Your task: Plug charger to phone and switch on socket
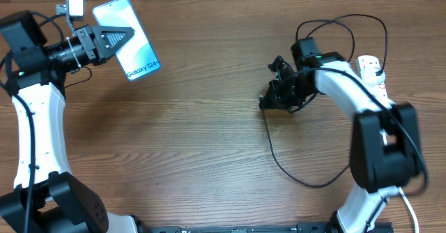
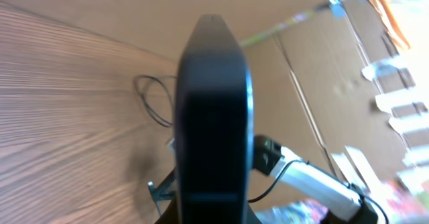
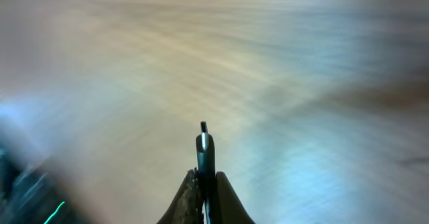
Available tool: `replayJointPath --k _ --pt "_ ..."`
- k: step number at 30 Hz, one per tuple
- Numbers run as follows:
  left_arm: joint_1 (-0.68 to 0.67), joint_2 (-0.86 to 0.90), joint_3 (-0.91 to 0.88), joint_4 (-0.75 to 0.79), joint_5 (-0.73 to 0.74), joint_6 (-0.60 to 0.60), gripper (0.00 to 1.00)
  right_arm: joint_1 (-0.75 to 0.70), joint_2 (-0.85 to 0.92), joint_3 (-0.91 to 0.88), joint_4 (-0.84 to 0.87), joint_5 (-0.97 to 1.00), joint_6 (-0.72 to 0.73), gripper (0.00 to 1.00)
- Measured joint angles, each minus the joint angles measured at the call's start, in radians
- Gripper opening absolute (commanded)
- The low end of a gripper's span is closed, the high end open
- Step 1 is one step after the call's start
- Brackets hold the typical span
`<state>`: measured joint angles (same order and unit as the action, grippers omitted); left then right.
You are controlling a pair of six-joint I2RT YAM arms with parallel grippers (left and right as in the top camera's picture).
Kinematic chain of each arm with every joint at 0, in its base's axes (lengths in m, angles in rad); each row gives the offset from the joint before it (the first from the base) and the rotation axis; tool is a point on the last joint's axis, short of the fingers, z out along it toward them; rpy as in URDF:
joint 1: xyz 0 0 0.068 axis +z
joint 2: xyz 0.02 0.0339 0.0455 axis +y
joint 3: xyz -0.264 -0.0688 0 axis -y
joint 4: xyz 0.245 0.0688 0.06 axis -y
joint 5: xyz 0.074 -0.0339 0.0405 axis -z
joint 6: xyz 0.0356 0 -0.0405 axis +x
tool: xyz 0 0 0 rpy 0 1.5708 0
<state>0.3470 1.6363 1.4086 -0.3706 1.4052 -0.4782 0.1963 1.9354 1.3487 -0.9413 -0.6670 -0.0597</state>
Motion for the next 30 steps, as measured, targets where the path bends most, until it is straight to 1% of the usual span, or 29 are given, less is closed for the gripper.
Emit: replayJointPath --k 3,6,8,12,15,17,21,25,30 --pt "-0.045 0.000 0.000 0.014 0.013 -0.010 0.05 0.001 -0.098 0.001 -0.081 -0.188 -0.131 0.04" --pt "-0.114 0.000 0.000 0.080 0.002 -0.041 0.04 0.017 -0.175 0.001 -0.135 -0.350 -0.243 0.04" --pt "-0.174 0.000 0.000 0.174 -0.014 -0.084 0.04 0.029 -0.195 0.001 -0.144 -0.451 -0.293 0.04" --pt "-0.282 0.000 0.000 0.368 -0.032 -0.200 0.04 0.044 -0.195 0.001 -0.117 -0.638 -0.343 0.04" --pt "-0.335 0.000 0.000 0.434 -0.042 -0.284 0.04 0.044 -0.195 0.001 -0.102 -0.742 -0.359 0.04" --pt "-0.356 0.000 0.000 0.440 -0.062 -0.334 0.04 0.044 -0.195 0.001 -0.090 -0.795 -0.363 0.04" --pt "-0.380 0.000 0.000 0.441 -0.102 -0.384 0.04 0.048 -0.195 0.001 -0.047 -0.840 -0.351 0.04" --pt "-0.404 0.000 0.000 0.439 -0.151 -0.431 0.04 0.071 -0.195 0.001 0.051 -0.856 -0.286 0.04" --pt "-0.433 0.000 0.000 0.413 -0.216 -0.450 0.04 0.121 -0.195 0.005 0.135 -0.869 -0.201 0.04"
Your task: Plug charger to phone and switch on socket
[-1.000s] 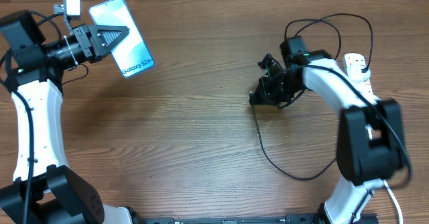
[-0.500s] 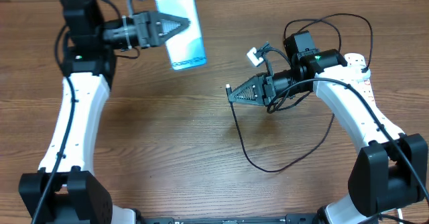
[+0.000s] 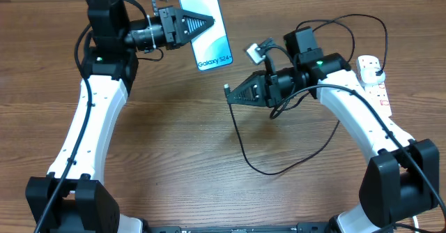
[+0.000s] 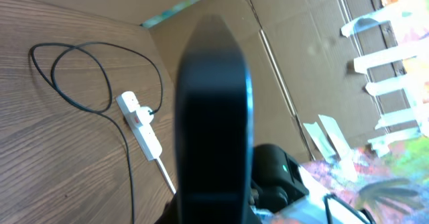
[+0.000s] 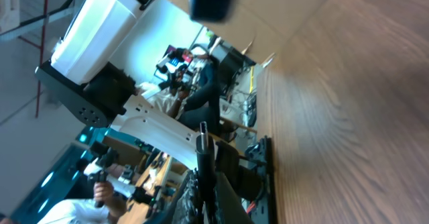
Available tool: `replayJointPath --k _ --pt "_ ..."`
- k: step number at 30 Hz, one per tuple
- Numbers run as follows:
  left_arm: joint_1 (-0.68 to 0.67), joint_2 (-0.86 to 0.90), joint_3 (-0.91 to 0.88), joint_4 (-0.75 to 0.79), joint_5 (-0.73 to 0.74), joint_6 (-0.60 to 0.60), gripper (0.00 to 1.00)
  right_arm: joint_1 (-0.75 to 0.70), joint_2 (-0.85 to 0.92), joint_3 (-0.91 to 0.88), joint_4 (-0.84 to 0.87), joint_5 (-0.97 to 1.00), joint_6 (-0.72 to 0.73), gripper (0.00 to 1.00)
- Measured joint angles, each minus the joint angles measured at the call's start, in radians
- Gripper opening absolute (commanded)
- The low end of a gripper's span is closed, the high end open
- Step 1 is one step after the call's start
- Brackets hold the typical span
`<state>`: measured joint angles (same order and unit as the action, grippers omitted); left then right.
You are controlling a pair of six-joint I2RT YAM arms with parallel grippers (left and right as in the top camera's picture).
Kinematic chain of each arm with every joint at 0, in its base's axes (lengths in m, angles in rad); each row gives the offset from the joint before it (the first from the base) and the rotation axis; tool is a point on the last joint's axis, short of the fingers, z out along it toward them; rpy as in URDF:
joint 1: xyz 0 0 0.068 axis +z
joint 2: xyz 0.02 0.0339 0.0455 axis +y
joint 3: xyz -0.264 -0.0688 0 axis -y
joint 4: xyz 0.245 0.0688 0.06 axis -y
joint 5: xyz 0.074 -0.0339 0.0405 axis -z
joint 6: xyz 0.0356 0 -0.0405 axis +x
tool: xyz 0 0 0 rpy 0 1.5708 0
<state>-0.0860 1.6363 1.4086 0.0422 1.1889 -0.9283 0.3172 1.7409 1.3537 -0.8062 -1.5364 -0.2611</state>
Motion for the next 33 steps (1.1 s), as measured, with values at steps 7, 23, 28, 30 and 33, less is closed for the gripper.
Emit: replayJointPath --k 7,23,28,30,33 --pt "-0.009 0.000 0.000 -0.001 0.000 0.002 0.04 0.018 0.000 0.002 0.022 0.000 0.061 0.04" --pt "-0.009 0.000 0.000 -0.053 0.065 0.045 0.04 0.018 0.000 0.006 0.246 0.000 0.266 0.04" --pt "-0.009 0.000 0.000 -0.053 0.066 0.067 0.04 0.018 0.000 0.006 0.247 -0.001 0.285 0.04" --pt "-0.009 0.000 0.000 -0.053 0.066 0.072 0.04 0.018 0.000 0.006 0.247 0.000 0.288 0.04" --pt "-0.009 0.000 0.000 -0.056 0.065 0.079 0.04 0.018 0.000 0.006 0.249 0.000 0.288 0.04"
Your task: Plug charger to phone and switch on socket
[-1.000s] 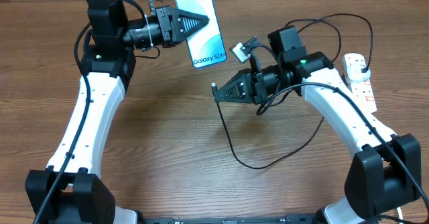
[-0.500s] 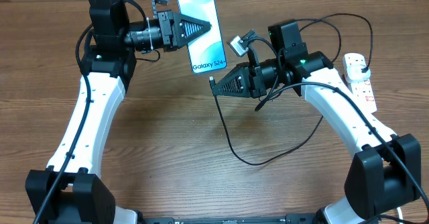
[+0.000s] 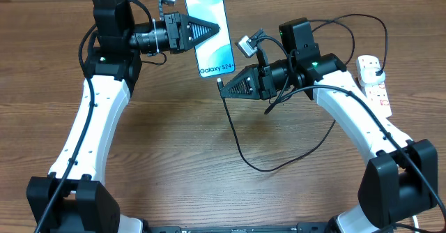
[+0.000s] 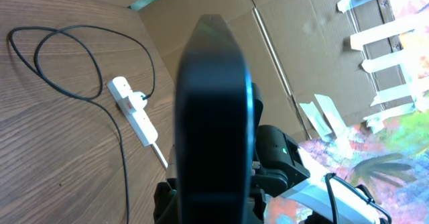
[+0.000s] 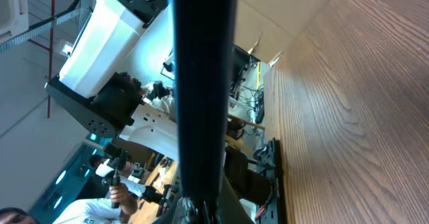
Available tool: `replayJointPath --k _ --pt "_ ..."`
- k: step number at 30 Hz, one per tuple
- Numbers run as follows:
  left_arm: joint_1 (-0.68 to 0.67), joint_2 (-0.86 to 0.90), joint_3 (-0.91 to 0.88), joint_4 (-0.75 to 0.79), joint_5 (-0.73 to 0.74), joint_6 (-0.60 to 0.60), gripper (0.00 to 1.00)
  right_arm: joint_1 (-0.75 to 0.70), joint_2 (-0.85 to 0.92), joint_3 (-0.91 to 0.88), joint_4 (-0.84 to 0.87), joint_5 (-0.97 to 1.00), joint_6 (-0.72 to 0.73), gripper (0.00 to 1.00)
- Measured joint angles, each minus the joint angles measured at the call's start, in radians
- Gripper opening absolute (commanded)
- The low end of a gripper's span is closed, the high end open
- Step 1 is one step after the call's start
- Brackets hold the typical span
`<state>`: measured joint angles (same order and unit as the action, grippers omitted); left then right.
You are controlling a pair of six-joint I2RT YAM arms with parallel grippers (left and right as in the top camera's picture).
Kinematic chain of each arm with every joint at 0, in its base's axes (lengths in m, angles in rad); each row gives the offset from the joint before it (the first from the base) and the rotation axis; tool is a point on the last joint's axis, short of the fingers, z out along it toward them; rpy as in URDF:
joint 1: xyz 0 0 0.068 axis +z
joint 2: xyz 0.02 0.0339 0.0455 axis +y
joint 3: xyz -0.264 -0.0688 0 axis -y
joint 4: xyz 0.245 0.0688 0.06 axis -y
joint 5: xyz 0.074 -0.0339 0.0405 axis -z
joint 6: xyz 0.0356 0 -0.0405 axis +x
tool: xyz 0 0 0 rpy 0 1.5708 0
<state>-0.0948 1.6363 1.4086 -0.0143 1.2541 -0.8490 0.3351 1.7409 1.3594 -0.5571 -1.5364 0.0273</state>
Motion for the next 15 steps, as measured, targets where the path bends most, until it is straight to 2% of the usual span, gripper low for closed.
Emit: replayJointPath --k 10,15 --pt "0.000 0.000 0.000 -0.081 -0.003 0.037 0.04 0.000 0.000 0.000 0.003 0.000 0.003 0.04" --pt "0.001 0.000 0.000 -0.087 -0.006 0.014 0.04 0.000 0.000 0.000 0.003 0.000 0.003 0.04"
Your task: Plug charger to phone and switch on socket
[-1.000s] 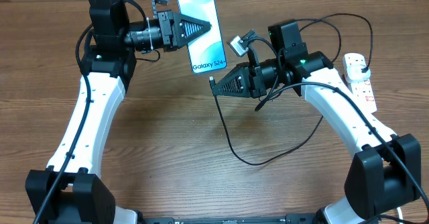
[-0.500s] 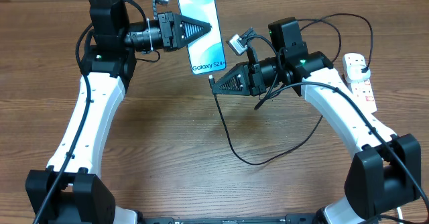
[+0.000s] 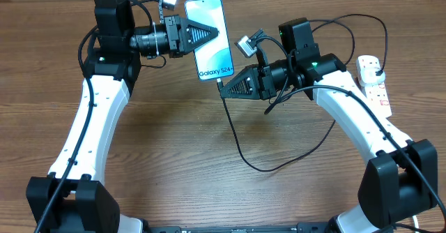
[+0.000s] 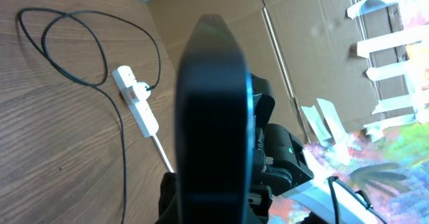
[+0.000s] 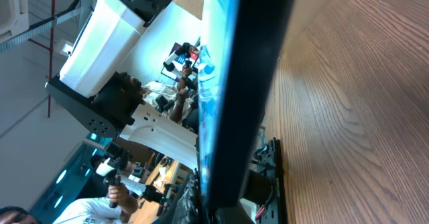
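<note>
The phone (image 3: 211,48), its screen lit with "Galaxy S24+", is held in the air over the back middle of the table, my left gripper (image 3: 206,32) shut on it. In the left wrist view its dark edge (image 4: 213,110) fills the middle. My right gripper (image 3: 224,88) is shut on the charger plug, whose tip meets the phone's bottom edge. The right wrist view shows that phone edge (image 5: 244,83) close up, and the plug tip is hidden behind it. The white power strip (image 3: 372,75) lies at the far right, also in the left wrist view (image 4: 135,100).
The black charger cable (image 3: 240,139) hangs from the plug, loops over the wooden table (image 3: 160,163) and runs back towards the power strip. More cable loops (image 3: 341,24) lie at the back right. Cardboard walls (image 4: 301,43) stand behind the table.
The phone has shifted slightly left and tilted. In the right wrist view its edge is wider, part of the lit screen shows, and the plug tip is covered.
My left gripper held the phone at the table's far left while the right held the plug low at the right. Then both were raised near the back middle, a gap between them. Then the plug tip sat just under the phone's bottom edge, and now it meets it.
</note>
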Available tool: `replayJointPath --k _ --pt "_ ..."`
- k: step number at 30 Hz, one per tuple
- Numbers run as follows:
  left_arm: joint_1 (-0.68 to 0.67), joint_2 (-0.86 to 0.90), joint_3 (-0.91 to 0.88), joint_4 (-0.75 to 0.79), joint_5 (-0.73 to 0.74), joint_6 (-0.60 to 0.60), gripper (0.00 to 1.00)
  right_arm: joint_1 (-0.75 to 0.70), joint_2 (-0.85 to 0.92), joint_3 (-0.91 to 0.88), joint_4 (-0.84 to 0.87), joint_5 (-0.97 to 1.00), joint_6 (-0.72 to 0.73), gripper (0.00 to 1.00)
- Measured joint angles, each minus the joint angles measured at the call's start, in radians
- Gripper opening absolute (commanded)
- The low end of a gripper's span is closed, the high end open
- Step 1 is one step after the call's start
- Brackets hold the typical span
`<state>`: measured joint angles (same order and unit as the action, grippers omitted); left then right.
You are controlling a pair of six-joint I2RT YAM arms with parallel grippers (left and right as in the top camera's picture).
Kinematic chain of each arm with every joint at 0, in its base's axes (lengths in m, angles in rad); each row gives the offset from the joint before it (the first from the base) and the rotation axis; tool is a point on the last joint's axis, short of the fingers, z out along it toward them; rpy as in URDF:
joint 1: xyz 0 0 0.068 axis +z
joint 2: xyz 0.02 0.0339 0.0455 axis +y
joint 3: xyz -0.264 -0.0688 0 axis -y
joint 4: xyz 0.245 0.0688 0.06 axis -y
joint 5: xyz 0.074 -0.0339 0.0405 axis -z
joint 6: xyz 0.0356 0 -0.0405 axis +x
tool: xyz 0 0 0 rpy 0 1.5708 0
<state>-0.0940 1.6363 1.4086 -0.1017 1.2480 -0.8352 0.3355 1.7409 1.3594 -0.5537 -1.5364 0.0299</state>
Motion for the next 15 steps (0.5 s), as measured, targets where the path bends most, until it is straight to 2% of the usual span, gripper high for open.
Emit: replayJointPath --k 15 --pt "0.000 0.000 0.000 -0.011 -0.014 -0.071 0.04 0.000 0.000 0.000 0.001 -0.001 0.001 0.04"
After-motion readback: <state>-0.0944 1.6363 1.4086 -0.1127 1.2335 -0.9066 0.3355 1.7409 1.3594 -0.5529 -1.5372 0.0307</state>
